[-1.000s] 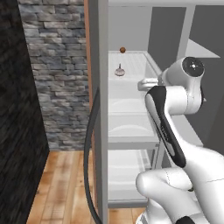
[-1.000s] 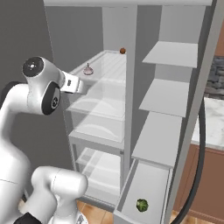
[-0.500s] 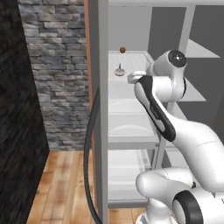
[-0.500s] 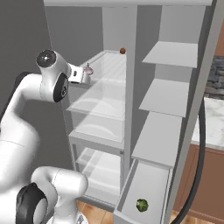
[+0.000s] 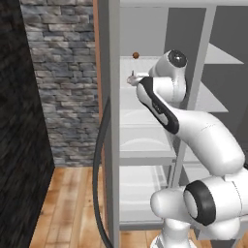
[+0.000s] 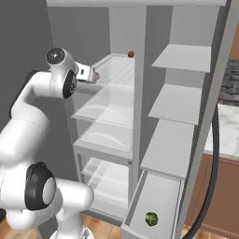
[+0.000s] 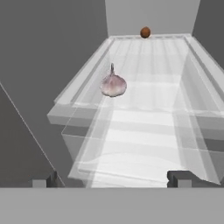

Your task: Take the garlic and broccoli from the fridge shelf and place them in the freezer drawer to begin freezing them.

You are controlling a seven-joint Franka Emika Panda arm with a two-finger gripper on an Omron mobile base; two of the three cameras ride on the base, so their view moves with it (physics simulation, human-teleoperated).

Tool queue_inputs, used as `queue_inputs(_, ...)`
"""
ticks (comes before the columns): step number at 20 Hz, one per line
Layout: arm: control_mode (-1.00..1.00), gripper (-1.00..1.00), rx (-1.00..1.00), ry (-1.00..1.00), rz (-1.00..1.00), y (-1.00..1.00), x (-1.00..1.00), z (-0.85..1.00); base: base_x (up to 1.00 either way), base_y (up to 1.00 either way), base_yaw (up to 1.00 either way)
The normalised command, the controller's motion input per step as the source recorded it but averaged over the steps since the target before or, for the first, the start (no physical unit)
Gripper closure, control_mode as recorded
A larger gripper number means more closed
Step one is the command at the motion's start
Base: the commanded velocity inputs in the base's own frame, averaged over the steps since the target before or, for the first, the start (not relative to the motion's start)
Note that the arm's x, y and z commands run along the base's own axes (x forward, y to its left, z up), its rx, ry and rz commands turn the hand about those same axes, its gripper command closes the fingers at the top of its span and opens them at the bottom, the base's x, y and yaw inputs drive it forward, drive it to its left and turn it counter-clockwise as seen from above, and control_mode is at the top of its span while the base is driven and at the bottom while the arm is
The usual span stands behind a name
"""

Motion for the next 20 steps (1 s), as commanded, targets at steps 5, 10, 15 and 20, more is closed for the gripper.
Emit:
queue_inputs(5,-1.0,-1.0,0.0,0.07,0.0,0.01,0.58,-0.02,0.0,0.0,0.0)
queue_inputs(10,-1.0,-1.0,0.0,0.11,0.0,0.07,0.49,-0.15,0.0,0.0,0.0)
queue_inputs(15,-1.0,-1.0,-0.02,0.1,0.0,0.14,0.45,-0.24,0.0,0.0,0.0)
queue_inputs(20,-1.0,-1.0,-0.02,0.03,0.0,0.05,0.43,-0.21,0.0,0.0,0.0)
